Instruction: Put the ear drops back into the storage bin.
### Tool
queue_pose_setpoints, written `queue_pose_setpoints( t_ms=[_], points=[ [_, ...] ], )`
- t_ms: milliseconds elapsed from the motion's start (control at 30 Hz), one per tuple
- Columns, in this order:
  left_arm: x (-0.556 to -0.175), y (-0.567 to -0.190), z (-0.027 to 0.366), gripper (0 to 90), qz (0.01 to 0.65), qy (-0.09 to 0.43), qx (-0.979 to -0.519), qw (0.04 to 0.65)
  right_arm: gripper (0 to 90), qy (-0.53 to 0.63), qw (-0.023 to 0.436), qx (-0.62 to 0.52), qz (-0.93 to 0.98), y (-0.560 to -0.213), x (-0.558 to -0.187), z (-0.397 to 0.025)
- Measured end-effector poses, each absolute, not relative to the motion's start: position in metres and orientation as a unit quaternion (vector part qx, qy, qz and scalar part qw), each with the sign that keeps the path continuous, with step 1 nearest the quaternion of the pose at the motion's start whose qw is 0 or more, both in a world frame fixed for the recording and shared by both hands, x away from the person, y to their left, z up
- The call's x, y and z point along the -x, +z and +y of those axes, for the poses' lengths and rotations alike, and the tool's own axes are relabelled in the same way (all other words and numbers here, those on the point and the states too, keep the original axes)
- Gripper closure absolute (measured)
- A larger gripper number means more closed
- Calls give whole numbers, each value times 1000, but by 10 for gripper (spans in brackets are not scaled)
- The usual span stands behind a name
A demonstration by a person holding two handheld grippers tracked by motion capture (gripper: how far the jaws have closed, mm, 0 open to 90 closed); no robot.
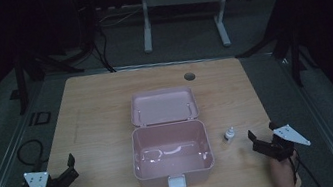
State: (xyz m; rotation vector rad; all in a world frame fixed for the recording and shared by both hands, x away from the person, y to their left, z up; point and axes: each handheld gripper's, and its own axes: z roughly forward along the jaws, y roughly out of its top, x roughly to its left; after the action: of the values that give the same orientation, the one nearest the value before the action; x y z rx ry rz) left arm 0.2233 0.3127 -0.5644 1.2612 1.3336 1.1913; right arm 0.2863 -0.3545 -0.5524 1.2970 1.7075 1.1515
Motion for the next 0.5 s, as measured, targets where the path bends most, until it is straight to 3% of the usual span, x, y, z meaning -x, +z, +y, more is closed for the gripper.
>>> queue_pose_setpoints(
  t_ms=[333, 500],
  points=[
    [-223, -564, 313, 23, 542, 482, -512, 461, 109, 436, 349, -504, 659, -552, -287, -354],
    [-223, -564, 313, 23, 542, 481, -511, 462, 109, 410, 327, -511, 681, -553, -294, -353]
  ],
)
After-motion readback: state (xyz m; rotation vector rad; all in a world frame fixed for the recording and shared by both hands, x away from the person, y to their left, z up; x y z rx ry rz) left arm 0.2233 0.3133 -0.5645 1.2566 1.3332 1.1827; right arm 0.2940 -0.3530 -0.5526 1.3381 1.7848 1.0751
